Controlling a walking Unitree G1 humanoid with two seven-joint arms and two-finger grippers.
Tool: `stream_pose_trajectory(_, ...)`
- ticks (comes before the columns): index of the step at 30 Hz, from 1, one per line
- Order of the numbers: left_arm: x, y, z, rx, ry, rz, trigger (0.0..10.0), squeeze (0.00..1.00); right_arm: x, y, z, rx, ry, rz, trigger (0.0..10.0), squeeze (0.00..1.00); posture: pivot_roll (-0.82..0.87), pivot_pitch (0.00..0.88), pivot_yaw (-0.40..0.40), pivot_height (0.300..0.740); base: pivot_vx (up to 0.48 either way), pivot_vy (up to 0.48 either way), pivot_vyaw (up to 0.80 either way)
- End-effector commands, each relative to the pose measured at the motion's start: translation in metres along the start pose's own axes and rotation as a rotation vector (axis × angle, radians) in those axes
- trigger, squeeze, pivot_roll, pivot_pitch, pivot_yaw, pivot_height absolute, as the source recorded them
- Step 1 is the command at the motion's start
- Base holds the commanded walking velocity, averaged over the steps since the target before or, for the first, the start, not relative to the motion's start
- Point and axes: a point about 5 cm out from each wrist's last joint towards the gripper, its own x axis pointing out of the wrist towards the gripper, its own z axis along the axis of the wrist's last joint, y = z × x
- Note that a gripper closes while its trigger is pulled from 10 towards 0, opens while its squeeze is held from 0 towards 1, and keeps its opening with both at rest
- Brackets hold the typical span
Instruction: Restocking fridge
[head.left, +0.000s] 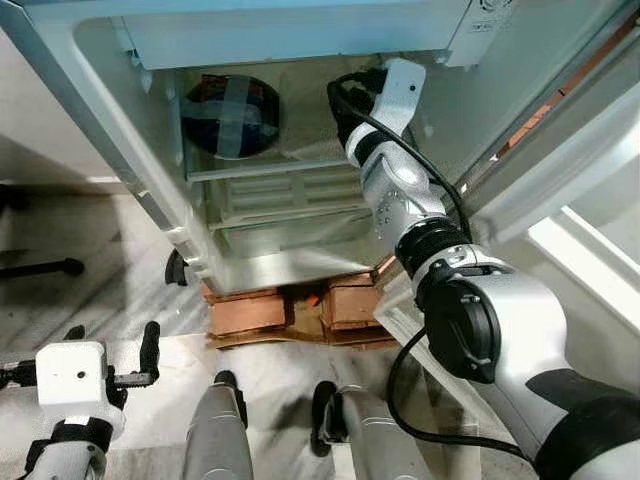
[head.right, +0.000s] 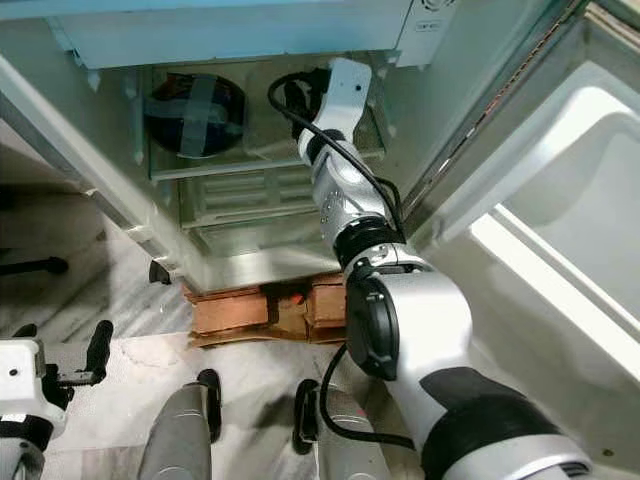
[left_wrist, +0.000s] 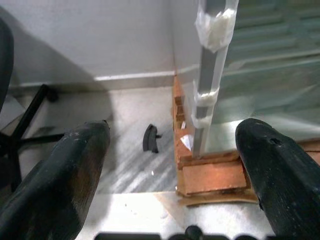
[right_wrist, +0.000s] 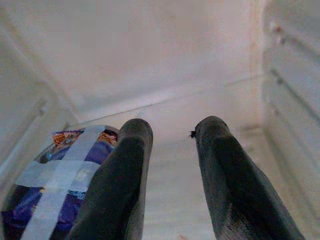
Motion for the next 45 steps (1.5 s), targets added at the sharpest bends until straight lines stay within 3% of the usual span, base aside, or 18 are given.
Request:
stream_pose_trajectory(1, -0.002, 0.001, -0.009, 0.000, 0.044, 0.014, 10.0, 0.00, 0.000, -0.003, 0.005, -0.056, -0.022, 0.012, 10.0, 1.00, 0.30, 0.320, -0.117, 0.740, 0.000, 0.000, 0.00)
stream_pose_trajectory(3, 0.001, 0.000, -0.009, -0.001, 0.042, 0.013, 10.0, 0.00, -0.002, -0.007, 0.004, -0.097, -0.027, 0.017, 10.0, 1.00, 0.29, 0.309, -0.117, 0.740, 0.000, 0.000, 0.00)
stream_pose_trajectory(13, 0.015, -0.003, -0.009, -0.010, 0.016, 0.011, 10.0, 0.00, -0.010, -0.022, -0.004, -0.134, -0.017, 0.069, 10.0, 1.00, 0.26, 0.260, -0.113, 0.740, 0.000, 0.000, 0.00)
stream_pose_trajectory(18, 0.042, -0.008, -0.007, -0.020, -0.015, 0.004, 10.0, 0.00, -0.022, -0.022, -0.021, -0.177, -0.003, 0.217, 10.0, 1.00, 0.19, 0.191, -0.103, 0.740, 0.000, 0.000, 0.00)
stream_pose_trajectory(22, 0.054, -0.009, -0.008, -0.018, -0.012, 0.022, 10.0, 0.00, -0.029, -0.021, -0.032, -0.162, 0.012, 0.266, 10.0, 1.00, 0.16, 0.163, -0.099, 0.740, 0.000, 0.000, 0.00)
stream_pose_trajectory(25, 0.065, -0.012, -0.008, -0.024, -0.027, 0.011, 10.0, 0.00, -0.043, -0.021, -0.047, -0.149, 0.010, 0.310, 10.0, 1.00, 0.13, 0.117, -0.099, 0.740, 0.000, 0.000, 0.00)
stream_pose_trajectory(27, 0.074, -0.014, -0.008, -0.028, -0.040, 0.006, 10.0, 0.00, -0.059, -0.026, -0.056, -0.155, -0.009, 0.301, 10.0, 0.89, 0.11, 0.073, -0.093, 0.740, 0.000, 0.000, 0.00)
stream_pose_trajectory(28, 0.074, -0.014, -0.008, -0.028, -0.040, 0.006, 10.0, 0.00, -0.059, -0.026, -0.056, -0.155, -0.009, 0.301, 10.0, 0.89, 0.11, 0.073, -0.093, 0.740, 0.000, 0.000, 0.00)
stream_pose_trajectory(29, 0.076, -0.015, -0.007, -0.030, -0.046, 0.000, 10.0, 0.00, -0.066, -0.029, -0.059, -0.144, -0.011, 0.280, 10.0, 0.65, 0.11, 0.073, -0.093, 0.740, 0.000, 0.000, 0.00)
stream_pose_trajectory(30, 0.078, -0.015, -0.008, -0.031, -0.049, -0.004, 10.0, 0.00, -0.071, -0.032, -0.063, -0.132, -0.007, 0.260, 10.0, 0.16, 0.10, 0.057, -0.089, 0.740, 0.000, 0.000, 0.00)
stream_pose_trajectory(31, 0.081, -0.016, -0.008, -0.029, -0.053, -0.010, 10.0, 0.00, -0.082, -0.038, -0.068, -0.116, -0.003, 0.215, 10.0, 0.00, 0.09, 0.039, -0.083, 0.740, 0.000, 0.000, 0.00)
stream_pose_trajectory(33, 0.088, -0.017, -0.009, -0.028, -0.055, -0.016, 10.0, 0.00, -0.103, -0.048, -0.077, -0.111, 0.008, 0.137, 10.0, 0.00, 0.08, 0.013, -0.076, 0.740, 0.000, 0.000, 0.00)
stream_pose_trajectory(38, 0.094, -0.018, -0.009, -0.029, -0.063, -0.026, 10.0, 0.00, -0.123, -0.058, -0.081, -0.112, 0.018, 0.055, 10.0, 0.00, 0.06, 0.000, -0.065, 0.740, 0.000, 0.000, 0.00)
stream_pose_trajectory(40, 0.105, -0.021, -0.008, -0.036, -0.074, -0.041, 10.0, 0.00, -0.143, -0.070, -0.089, -0.085, 0.059, -0.050, 10.0, 0.00, 0.04, 0.000, -0.049, 0.740, 0.000, 0.000, 0.00)
stream_pose_trajectory(45, 0.110, -0.026, -0.007, -0.041, -0.080, -0.053, 10.0, 0.00, -0.150, -0.075, -0.093, -0.089, 0.085, -0.062, 10.0, 0.00, 0.03, 0.000, -0.046, 0.740, 0.000, 0.000, 0.00)
